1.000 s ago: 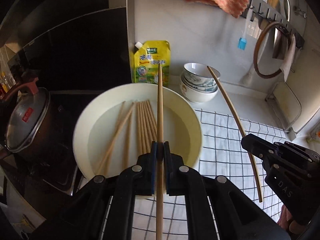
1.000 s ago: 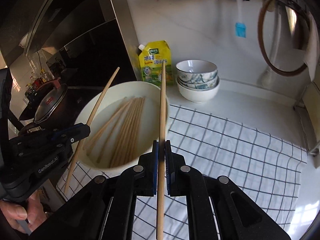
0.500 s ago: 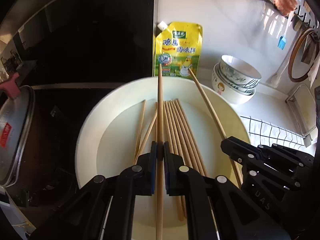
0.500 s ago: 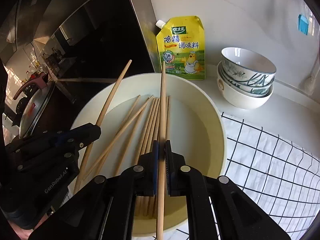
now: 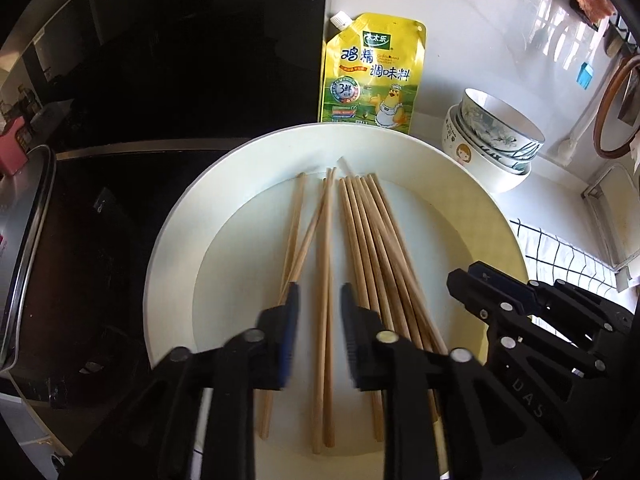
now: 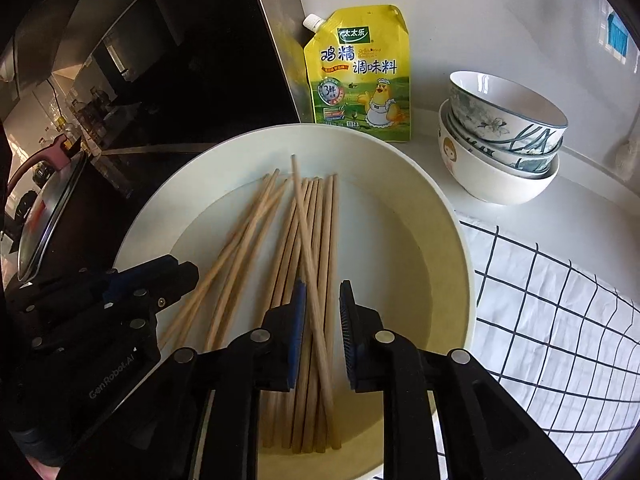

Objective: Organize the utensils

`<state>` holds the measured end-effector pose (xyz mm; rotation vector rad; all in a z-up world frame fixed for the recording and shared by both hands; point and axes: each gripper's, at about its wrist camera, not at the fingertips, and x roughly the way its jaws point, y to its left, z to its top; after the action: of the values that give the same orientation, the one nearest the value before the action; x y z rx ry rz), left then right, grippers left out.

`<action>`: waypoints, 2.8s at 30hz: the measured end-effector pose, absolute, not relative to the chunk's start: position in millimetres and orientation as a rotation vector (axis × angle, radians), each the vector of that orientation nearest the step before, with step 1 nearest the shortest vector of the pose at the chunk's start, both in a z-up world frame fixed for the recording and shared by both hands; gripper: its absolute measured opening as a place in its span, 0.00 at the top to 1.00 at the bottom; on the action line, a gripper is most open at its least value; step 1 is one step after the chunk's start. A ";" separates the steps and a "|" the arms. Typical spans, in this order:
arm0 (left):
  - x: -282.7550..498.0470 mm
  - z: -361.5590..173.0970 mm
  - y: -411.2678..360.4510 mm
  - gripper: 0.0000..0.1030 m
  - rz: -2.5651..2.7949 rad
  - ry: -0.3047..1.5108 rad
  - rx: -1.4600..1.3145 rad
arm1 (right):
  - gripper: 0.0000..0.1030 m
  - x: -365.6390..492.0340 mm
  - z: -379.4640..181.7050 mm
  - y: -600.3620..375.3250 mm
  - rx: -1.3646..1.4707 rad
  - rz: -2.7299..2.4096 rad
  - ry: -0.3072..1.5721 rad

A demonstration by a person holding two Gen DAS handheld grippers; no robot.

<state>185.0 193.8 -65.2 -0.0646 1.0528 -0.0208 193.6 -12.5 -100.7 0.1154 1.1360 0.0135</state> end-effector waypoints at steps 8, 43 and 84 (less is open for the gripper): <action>164.3 -48.3 202.7 0.44 0.019 1.012 -0.074 | 0.78 178.4 -86.2 -15.3 0.114 -0.014 1.121; 113.7 -0.8 214.8 0.42 0.054 0.927 -0.049 | 0.68 132.3 -40.1 12.5 0.073 -0.047 1.044; 110.8 1.6 212.4 0.17 0.066 0.936 -0.042 | 0.61 125.1 -40.1 13.8 0.057 -0.078 1.045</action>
<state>110.8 212.4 1.6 -0.0416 0.9362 0.0656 125.1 13.8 -40.1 0.0566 1.0448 -0.0781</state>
